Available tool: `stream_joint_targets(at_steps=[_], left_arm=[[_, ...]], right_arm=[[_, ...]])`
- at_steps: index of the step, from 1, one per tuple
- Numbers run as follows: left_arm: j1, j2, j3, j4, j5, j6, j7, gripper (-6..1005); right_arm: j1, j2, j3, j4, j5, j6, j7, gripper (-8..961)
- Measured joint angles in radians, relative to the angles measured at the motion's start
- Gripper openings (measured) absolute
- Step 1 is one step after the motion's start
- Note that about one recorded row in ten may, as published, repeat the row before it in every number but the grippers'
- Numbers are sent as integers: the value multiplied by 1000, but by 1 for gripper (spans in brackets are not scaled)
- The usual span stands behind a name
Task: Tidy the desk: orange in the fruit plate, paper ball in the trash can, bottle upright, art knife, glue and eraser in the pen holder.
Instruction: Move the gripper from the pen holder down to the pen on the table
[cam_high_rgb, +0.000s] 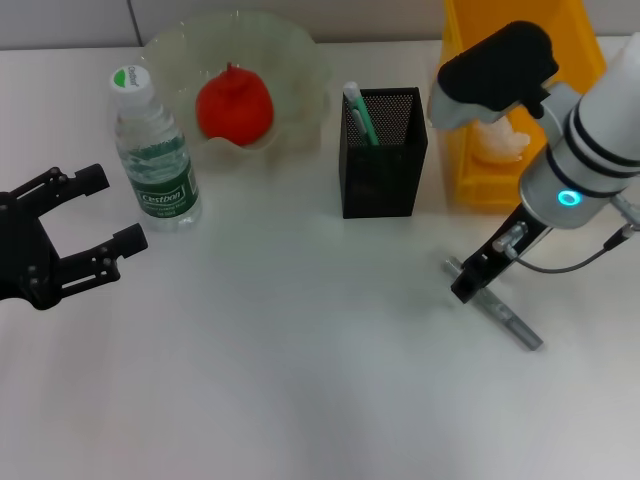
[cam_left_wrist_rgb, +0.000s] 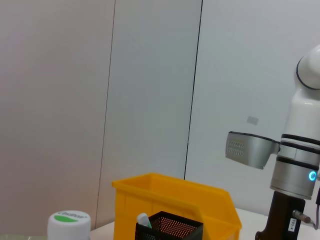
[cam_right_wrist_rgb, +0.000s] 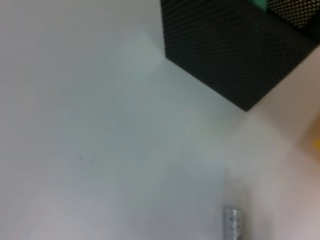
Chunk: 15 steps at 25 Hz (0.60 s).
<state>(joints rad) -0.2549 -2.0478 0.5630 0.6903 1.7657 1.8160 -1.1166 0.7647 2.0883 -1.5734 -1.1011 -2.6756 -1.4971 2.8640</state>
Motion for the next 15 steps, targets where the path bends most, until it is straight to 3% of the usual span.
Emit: stream_joint_targets(at_steps=[5, 8, 15], left_arm=[[0, 0, 0, -1, 0, -1, 1, 842], [-1, 0, 0, -2, 0, -1, 2, 842], [3, 0, 0, -2, -4, -1, 2, 842]], right_arm=[[15, 1, -23, 18, 12, 4, 0, 568], [23, 1, -25, 34, 13, 4, 4, 377], [26, 0, -19, 49, 10, -1, 7, 254]])
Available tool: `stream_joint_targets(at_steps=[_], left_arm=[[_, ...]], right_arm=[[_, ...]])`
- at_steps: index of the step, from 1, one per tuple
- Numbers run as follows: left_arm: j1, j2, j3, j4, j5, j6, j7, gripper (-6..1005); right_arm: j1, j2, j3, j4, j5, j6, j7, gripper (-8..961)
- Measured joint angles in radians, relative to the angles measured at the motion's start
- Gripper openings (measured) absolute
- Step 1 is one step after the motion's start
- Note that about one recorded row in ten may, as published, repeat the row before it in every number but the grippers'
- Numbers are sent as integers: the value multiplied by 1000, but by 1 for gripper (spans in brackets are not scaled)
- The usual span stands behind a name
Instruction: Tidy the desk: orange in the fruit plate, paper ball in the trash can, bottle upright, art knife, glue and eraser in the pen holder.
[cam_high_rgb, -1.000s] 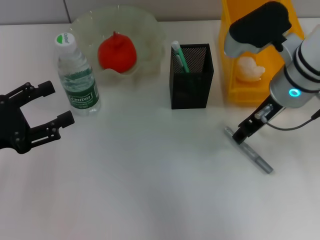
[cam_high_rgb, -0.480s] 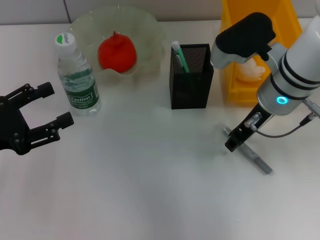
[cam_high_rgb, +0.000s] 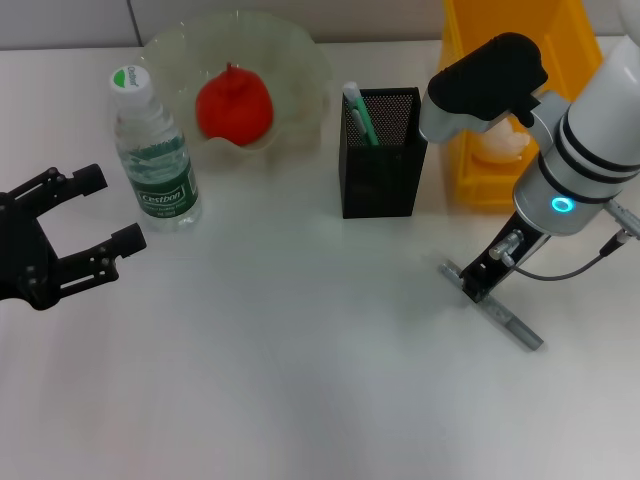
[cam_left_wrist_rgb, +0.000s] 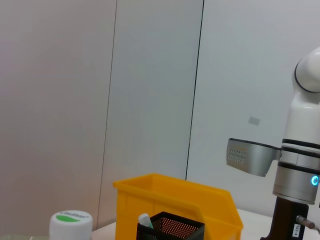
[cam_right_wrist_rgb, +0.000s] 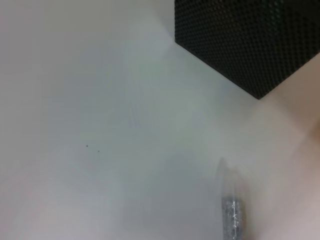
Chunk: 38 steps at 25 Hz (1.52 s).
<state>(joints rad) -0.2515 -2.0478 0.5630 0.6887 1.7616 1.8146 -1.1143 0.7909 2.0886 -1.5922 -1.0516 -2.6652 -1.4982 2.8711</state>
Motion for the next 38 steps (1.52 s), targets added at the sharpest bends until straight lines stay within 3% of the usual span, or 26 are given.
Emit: stream_joint_targets(at_steps=[9, 19, 28, 33, 37, 38], left_arm=[[-6, 0, 0, 0, 1, 0, 1, 842], [-1, 0, 0, 0, 0, 0, 1, 842], [0, 0, 0, 0, -1, 0, 1, 842], [1, 0, 0, 0, -1, 0, 1, 842], [3, 1, 0, 0, -3, -1, 1, 842], [3, 1, 0, 0, -3, -1, 1, 842]], right_arm=[[2, -1, -5, 13, 0, 2, 1, 133], [4, -1, -5, 24, 2, 4, -1, 261], [-14, -1, 2, -36, 2, -6, -6, 139], [-63, -5, 12, -196, 33, -50, -22, 139], [-178, -4, 64, -536, 77, -40, -57, 140], [-178, -4, 64, -536, 77, -40, -57, 140]])
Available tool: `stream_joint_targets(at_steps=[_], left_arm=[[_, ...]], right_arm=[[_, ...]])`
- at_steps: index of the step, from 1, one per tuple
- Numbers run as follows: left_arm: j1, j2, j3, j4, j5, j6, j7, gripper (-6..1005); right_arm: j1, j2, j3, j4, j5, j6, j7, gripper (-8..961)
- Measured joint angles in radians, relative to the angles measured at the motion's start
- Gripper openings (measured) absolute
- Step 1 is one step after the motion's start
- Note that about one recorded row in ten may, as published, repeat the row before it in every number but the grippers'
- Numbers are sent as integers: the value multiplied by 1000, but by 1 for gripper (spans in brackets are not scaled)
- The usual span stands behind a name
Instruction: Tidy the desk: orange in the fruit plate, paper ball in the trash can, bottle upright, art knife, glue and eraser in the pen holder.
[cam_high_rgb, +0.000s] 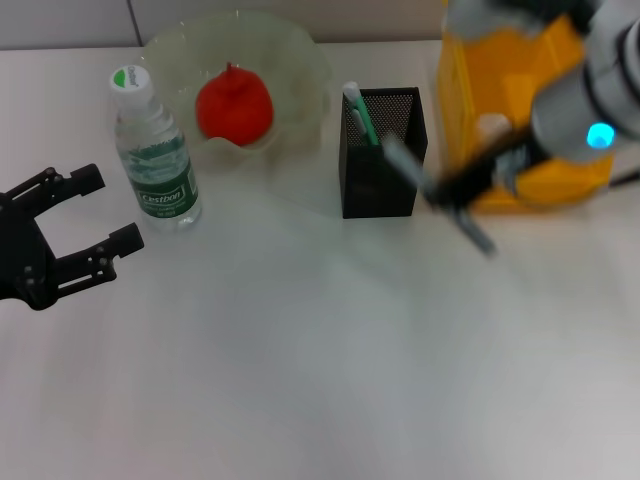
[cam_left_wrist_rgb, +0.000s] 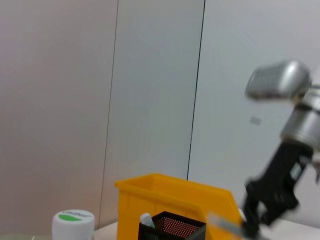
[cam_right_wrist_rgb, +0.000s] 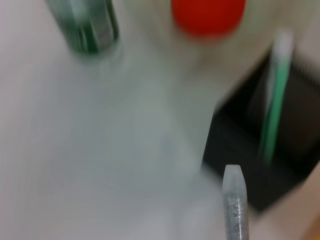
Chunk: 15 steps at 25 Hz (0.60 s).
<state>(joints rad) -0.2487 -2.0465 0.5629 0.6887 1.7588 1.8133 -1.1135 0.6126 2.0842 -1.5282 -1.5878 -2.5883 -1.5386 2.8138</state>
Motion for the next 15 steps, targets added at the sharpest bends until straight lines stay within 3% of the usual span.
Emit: stream_joint_targets(at_steps=[3, 4, 5, 12, 15], left_arm=[[3, 0, 0, -2, -1, -4, 4, 842], [4, 0, 0, -8, -1, -6, 8, 842], [4, 0, 0, -8, -1, -6, 8, 842], [3, -1, -11, -15, -1, -6, 9, 842], [3, -1, -11, -15, -1, -6, 8, 842]], right_arm=[[-76, 3, -9, -121, 3, 146, -20, 138], [-106, 5, -23, -135, 4, 256, -52, 136], [-106, 5, -23, -135, 4, 256, -52, 135], [-115, 0, -142, 35, 27, 624, -138, 133], [-114, 0, -170, 80, 31, 706, -147, 131]])
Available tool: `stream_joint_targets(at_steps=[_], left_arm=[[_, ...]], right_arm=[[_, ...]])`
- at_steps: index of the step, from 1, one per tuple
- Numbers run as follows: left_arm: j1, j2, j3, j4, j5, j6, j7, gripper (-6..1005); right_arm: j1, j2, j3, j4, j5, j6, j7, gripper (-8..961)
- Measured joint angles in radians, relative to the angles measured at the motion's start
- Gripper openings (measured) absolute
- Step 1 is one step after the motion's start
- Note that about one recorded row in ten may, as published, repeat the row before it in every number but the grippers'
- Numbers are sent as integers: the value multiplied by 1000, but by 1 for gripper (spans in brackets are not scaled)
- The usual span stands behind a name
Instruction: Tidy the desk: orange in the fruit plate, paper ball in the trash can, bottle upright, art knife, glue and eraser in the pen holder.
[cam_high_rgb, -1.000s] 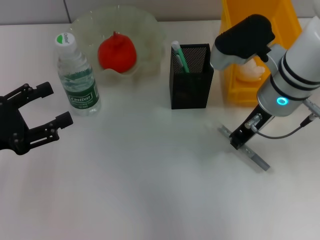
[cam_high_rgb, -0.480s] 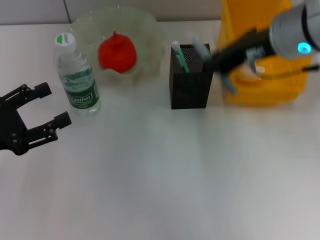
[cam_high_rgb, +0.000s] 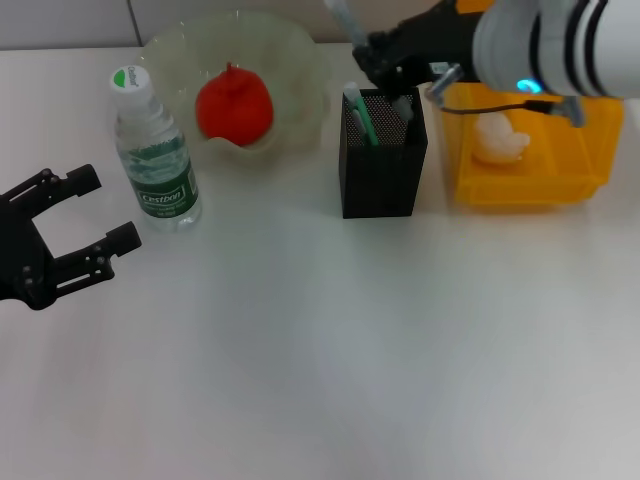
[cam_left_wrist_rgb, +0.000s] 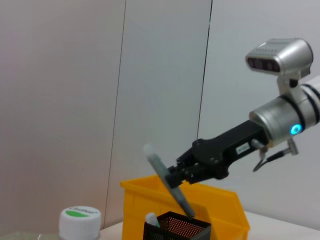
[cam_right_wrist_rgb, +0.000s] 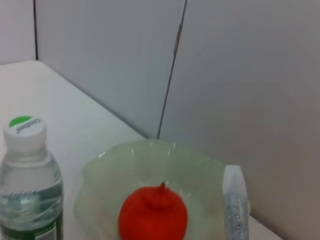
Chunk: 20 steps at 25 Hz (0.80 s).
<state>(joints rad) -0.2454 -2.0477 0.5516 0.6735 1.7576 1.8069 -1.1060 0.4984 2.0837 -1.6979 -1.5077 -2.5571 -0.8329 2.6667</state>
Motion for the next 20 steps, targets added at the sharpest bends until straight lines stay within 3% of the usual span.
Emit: stream_joint_targets(at_steps=[1, 6, 14, 18, 20], left_arm=[[0, 0, 0, 0, 0, 0, -1, 842], [-4, 0, -2, 0, 0, 0, -6, 842], [-9, 0, -15, 0, -1, 0, -9, 842], [-10, 0, -24, 0, -1, -1, -18, 842], [-18, 14, -25, 7, 5, 8, -109, 842]], right_arm=[[5, 0, -22, 42, 5, 53, -3, 131], [29, 1, -34, 116, 6, 73, -4, 154], [5, 1, -28, 115, 11, 71, -3, 191], [-29, -1, -28, 72, 33, 72, -29, 338], [-113, 0, -3, 8, 174, 71, -199, 411]])
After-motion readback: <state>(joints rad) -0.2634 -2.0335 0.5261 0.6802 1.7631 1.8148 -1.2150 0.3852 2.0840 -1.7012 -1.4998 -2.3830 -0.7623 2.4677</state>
